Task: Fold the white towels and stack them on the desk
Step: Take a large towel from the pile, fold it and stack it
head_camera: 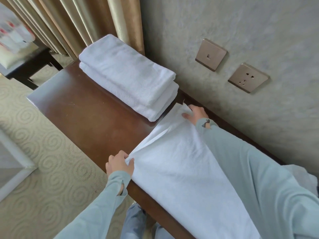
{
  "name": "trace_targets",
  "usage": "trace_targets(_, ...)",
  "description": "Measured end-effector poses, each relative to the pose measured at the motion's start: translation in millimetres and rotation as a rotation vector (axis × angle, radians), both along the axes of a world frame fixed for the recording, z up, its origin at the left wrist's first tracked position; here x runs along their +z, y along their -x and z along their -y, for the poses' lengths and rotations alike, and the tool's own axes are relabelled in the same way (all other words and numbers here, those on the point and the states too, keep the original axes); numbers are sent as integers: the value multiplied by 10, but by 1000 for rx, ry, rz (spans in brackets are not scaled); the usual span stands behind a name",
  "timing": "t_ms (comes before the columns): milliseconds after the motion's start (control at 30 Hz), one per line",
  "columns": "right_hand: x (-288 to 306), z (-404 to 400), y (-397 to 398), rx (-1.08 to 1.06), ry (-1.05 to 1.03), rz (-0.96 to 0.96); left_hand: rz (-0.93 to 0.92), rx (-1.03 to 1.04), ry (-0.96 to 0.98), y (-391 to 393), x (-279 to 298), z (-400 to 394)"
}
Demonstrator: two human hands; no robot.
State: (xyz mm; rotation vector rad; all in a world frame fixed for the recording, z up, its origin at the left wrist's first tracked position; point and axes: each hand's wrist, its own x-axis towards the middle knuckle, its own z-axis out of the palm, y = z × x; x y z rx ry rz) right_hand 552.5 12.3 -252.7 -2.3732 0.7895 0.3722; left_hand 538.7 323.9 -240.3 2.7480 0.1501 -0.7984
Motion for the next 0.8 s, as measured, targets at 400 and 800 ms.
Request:
trace_targets(400,-88,-143,-176,14,117,30,48,-167,28,-28,-62,-16)
trace_targets(800,-310,-539,-41,-154,188,271,262,-546,-8,75,-232,-1)
